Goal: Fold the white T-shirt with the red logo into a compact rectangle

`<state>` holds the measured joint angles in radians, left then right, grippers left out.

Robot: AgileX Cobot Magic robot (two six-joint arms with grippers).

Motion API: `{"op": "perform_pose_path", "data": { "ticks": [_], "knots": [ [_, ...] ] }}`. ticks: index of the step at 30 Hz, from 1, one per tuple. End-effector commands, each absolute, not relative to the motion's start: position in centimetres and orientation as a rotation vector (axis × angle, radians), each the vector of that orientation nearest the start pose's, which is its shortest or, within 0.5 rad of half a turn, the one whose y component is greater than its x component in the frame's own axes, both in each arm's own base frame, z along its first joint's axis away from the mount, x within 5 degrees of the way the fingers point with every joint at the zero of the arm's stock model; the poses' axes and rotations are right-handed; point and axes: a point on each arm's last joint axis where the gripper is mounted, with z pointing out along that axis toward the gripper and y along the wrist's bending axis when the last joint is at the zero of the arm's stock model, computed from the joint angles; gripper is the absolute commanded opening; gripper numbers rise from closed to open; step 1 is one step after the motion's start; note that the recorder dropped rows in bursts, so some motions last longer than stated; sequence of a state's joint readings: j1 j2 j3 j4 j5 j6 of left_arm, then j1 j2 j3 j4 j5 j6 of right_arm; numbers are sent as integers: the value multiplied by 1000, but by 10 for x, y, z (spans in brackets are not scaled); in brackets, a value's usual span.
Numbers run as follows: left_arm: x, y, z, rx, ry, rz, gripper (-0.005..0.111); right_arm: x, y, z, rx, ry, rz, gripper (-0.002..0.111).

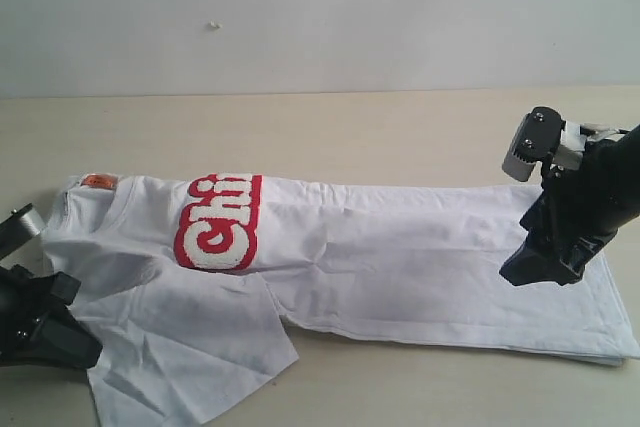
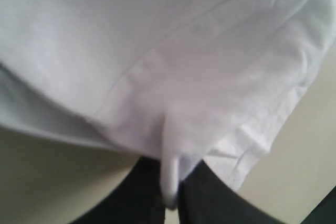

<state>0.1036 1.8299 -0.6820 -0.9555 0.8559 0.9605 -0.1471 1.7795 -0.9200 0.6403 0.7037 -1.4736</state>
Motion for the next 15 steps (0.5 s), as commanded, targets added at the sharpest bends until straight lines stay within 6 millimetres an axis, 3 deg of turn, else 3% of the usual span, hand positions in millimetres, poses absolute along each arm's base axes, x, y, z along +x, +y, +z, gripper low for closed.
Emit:
{"op": "perform_pose_path", "data": {
  "ticks": [1,4,6,11,15],
  "knots": [
    [247,-13,116,70,2987,-1047,2,311,-10,151,-1129,2495,339,74],
    [249,-4,140,-44,2973,-1348,1,310,-10,151,-1131,2495,344,74],
    [253,-6,144,-123,2920,-1421,1,310,-10,151,-1128,2495,345,74],
    [254,-7,145,-224,2916,-1446,2,310,-9,152,-1130,2497,361,74],
    [251,-3,141,-195,2988,-1362,26,309,-9,152,-1133,2498,369,74]
  ]
}}
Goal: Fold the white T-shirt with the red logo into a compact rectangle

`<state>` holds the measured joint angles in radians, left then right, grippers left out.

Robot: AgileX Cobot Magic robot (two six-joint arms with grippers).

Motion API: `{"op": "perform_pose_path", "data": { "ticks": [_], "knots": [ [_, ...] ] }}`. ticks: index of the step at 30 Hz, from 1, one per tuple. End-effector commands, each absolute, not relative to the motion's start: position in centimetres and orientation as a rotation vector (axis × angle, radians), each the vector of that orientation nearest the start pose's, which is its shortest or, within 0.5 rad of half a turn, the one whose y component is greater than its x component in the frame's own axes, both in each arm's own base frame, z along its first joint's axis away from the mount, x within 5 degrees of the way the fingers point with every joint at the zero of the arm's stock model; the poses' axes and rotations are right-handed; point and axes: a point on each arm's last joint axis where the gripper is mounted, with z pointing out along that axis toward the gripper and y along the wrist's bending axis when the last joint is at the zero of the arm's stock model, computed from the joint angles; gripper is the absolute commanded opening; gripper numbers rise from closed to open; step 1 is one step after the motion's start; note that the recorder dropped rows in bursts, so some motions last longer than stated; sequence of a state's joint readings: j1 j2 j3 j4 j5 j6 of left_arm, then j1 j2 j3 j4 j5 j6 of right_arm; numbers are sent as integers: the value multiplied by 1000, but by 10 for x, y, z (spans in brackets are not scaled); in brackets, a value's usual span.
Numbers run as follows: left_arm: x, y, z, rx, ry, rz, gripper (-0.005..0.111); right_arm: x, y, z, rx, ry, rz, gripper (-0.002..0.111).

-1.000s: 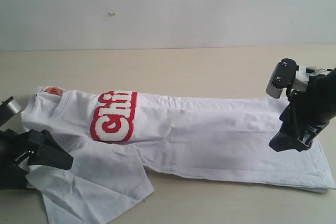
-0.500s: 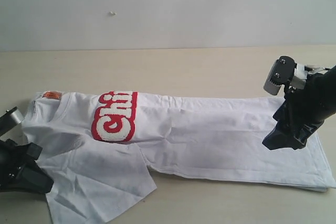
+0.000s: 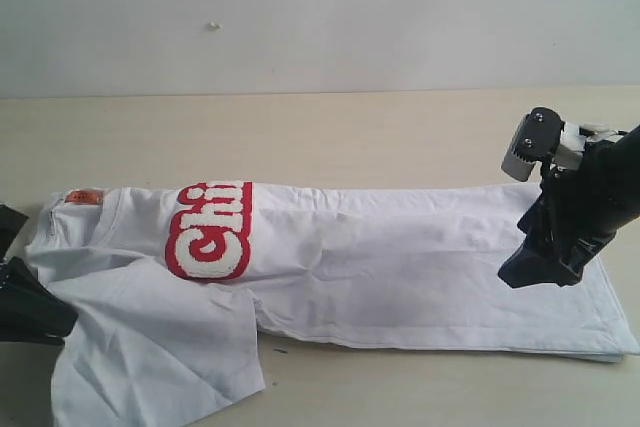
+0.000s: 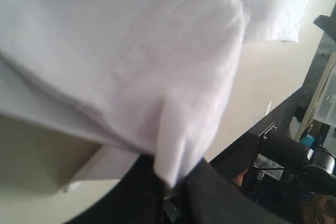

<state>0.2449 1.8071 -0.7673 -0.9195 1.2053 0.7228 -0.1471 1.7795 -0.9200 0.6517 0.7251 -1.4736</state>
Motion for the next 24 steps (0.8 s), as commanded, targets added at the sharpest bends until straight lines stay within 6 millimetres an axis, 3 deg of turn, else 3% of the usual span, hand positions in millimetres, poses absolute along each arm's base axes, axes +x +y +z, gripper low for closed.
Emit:
{"op": "perform_pose_path", "data": {
  "ticks": [1,5,7,9,13,15,19,24],
  "knots": [
    [251,-1,138,-188,3002,-1310,34,309,-9,152,-1134,2498,371,74],
    [253,3,134,-186,3016,-1204,76,309,-9,152,-1135,2499,375,74],
    [251,3,134,-197,3028,-1209,86,309,-9,152,-1135,2499,375,74],
    [247,2,131,-194,3052,-1206,82,309,-9,152,-1135,2499,375,74],
    [230,-2,119,-196,3093,-1196,56,309,-8,152,-1118,2498,384,74],
    [221,-3,110,-207,3091,-1157,51,310,-8,152,-1114,2493,388,74],
    [220,-11,108,-199,2949,-1231,51,309,-7,152,-1120,2492,395,74],
    [218,-17,95,-159,2993,-1019,51,310,-6,153,-1089,2484,416,74]
  ]
}}
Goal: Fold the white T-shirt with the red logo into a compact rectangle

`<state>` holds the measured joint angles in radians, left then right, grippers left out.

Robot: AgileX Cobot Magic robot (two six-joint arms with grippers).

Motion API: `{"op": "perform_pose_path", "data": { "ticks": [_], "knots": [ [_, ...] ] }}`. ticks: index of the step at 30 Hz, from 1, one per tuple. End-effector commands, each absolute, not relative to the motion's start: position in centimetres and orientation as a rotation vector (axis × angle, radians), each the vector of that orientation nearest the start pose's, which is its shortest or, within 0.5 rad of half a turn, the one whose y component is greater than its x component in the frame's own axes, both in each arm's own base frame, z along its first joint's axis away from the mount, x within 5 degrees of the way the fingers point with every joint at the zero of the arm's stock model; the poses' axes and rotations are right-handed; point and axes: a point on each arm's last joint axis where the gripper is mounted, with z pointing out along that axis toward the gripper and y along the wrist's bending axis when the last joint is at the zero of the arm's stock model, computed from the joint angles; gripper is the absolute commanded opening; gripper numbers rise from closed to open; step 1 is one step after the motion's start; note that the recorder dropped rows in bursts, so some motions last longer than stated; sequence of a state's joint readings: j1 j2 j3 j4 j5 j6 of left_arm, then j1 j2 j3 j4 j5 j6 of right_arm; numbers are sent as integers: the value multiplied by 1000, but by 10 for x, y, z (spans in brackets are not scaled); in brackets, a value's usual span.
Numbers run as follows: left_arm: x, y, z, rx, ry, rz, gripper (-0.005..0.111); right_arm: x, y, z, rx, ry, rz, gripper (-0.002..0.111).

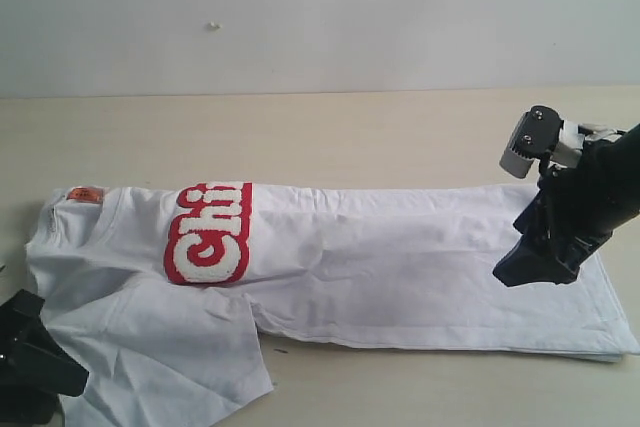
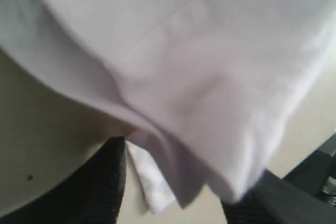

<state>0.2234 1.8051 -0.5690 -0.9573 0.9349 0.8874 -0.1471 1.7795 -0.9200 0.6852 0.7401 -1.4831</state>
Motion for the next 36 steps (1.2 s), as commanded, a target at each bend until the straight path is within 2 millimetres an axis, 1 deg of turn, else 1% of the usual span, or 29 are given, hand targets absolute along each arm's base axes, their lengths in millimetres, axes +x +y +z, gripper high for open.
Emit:
{"op": "perform_pose_path", "data": {
  "ticks": [1,5,7,9,10,11,12,18,21,23,25,27,29,31,33,34,36],
  "knots": [
    [219,-19,94,-138,2995,-975,51,310,-5,153,-1089,2482,421,74],
    [217,-34,88,-34,3012,-848,50,310,-5,154,-1102,2471,425,74],
    [214,-41,85,15,3022,-813,46,310,-5,154,-1102,2471,425,74],
    [212,-47,85,69,3031,-815,34,310,-5,154,-1102,2471,425,74],
    [211,-49,85,68,3036,-827,26,310,-5,154,-1102,2471,425,74],
    [210,-51,86,62,3041,-866,12,310,-5,154,-1102,2471,425,74],
    [209,-52,87,68,3046,-901,1,310,-5,154,-1102,2471,425,74],
    [196,-64,99,66,3096,-1221,0,310,-4,154,-1084,2470,444,74],
    [190,-70,107,80,3093,-1421,0,310,-4,154,-1088,2470,451,74],
    [186,-74,114,103,3056,-1580,0,309,-3,155,-1086,2470,463,74],
    [186,-78,120,154,2988,-1697,0,309,-2,155,-1088,2471,476,74],
    [191,-78,122,134,2931,-1709,0,308,-2,155,-1087,2471,483,74],
    [200,-74,125,72,2904,-1703,0,307,-1,155,-1094,2472,505,74],
    [211,-65,124,-4,2899,-1617,2,306,0,155,-1103,2473,533,74],
    [224,-51,125,-95,2865,-1554,10,305,1,156,-1098,2472,547,74],
    [229,-44,127,-144,2833,-1558,14,305,1,156,-1095,2471,548,74],
    [237,-31,136,-227,2746,-1630,31,306,1,156,-1102,2465,547,74]
  ]
}}
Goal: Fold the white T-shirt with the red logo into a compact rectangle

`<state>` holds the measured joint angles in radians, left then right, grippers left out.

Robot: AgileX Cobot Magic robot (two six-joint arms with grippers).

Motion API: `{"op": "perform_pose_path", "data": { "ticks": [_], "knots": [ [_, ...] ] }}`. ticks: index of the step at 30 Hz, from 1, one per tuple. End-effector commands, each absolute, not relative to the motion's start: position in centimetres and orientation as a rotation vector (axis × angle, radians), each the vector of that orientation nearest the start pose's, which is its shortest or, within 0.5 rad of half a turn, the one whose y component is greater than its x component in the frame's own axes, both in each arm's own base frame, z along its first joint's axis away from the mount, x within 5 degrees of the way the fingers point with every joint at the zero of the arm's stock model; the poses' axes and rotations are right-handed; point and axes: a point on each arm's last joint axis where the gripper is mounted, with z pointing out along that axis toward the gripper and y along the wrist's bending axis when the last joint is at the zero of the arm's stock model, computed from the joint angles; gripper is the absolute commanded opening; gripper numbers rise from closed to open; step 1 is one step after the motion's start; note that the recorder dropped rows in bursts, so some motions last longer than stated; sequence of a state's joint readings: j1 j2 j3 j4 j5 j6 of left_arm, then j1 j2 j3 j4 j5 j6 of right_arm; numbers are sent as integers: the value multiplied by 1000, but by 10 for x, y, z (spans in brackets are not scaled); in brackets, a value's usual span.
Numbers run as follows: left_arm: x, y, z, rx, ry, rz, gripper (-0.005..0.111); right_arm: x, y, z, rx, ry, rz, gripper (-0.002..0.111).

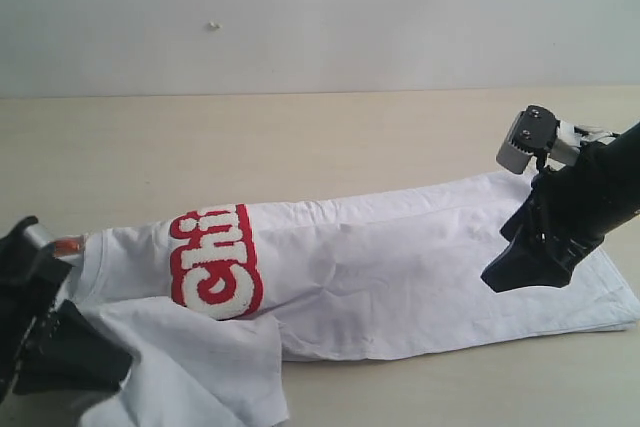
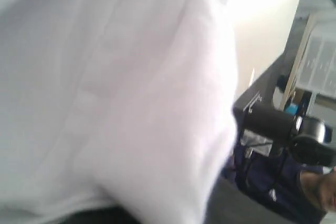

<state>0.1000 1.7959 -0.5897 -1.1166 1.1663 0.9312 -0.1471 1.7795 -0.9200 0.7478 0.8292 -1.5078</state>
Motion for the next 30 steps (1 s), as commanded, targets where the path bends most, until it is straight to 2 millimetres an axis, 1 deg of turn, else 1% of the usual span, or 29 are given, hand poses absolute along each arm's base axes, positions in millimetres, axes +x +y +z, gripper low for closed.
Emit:
{"op": "perform_pose_path", "data": {
  "ticks": [1,3,5,6,8,9,11,13,14,15,17,19,20,21,24,25,27,30],
  "knots": [
    [241,-25,138,-262,2714,-1630,43,306,1,156,-1099,2465,548,74],
    [251,-10,143,-383,2645,-1619,70,306,1,156,-1102,2461,542,74],
    [257,-1,146,-528,2620,-1624,90,306,1,156,-1109,2450,542,74],
    [259,2,147,-539,2612,-1621,94,306,2,156,-1105,2450,544,74],
    [263,5,149,-529,2602,-1608,97,306,2,157,-1099,2449,550,74],
    [264,5,150,-514,2610,-1600,97,306,2,157,-1097,2448,555,74],
    [260,7,149,-449,2678,-1559,95,306,2,157,-1098,2448,557,74],
    [251,8,147,-377,2782,-1504,89,306,2,157,-1098,2448,557,74],
    [244,8,146,-392,2838,-1485,80,306,2,157,-1098,2448,557,74],
    [239,7,146,-388,2854,-1480,72,306,2,157,-1098,2448,557,74],
    [227,4,146,-353,2880,-1458,50,306,2,157,-1098,2448,557,74],
    [218,2,147,-304,2874,-1407,37,306,2,157,-1098,2448,557,74],
    [214,1,150,-267,2861,-1374,36,306,2,157,-1100,2447,552,74],
    [211,1,152,-245,2849,-1328,38,306,2,157,-1103,2445,552,74],
    [201,1,159,-209,2817,-1163,54,306,2,157,-1103,2445,552,74],
    [197,1,162,-210,2805,-1115,57,306,2,157,-1103,2445,552,74],
    [187,0,168,-214,2791,-1047,55,306,2,157,-1103,2445,552,74],
    [173,-5,174,-201,2744,-983,46,307,2,157,-1094,2442,556,74]
  ]
}}
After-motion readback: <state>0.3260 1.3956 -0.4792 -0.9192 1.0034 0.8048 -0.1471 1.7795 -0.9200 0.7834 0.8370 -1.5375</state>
